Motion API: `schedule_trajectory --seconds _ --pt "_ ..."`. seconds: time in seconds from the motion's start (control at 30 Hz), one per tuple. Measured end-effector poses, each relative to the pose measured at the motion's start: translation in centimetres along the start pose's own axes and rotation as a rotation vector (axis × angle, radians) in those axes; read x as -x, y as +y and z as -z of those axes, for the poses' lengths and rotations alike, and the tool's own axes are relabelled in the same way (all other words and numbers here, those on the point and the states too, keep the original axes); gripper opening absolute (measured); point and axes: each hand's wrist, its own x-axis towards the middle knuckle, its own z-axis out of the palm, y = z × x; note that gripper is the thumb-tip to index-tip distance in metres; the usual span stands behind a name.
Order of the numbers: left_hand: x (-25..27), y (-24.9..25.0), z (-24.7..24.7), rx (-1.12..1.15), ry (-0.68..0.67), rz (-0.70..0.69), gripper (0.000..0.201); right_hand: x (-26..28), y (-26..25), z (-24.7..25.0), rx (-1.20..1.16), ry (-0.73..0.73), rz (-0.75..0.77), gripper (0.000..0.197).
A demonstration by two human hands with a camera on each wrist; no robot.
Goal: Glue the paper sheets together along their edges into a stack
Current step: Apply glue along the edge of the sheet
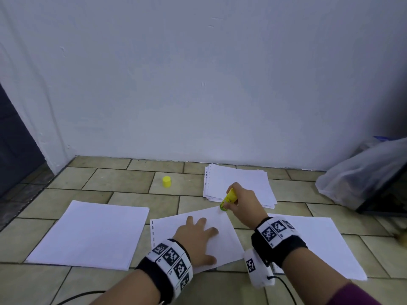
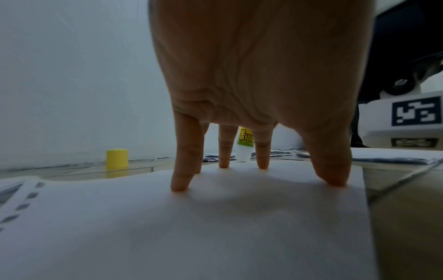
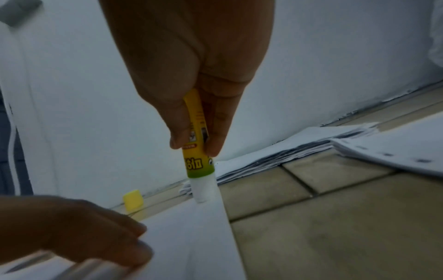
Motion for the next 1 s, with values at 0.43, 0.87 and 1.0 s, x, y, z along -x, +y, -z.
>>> schedule_trajectory --seconds 0.43,0.87,1.0 --pt "-0.1 -0.9 0.8 -0.151 -0.092 -0.041 0.066 3.4 -1.0 2.4 0.291 -0.308 0.08 0.027" --pt "0.7 -1.6 1.5 -0.194 -0.105 -0.016 0.079 5.3 0.4 4.9 -0.067 -0.113 0.058 0.026" --pt "1.0 -1.9 0.7 -0.09 -0.027 -0.087 0.087 4.7 0.3 5.1 -0.212 0.059 0.021 0.025"
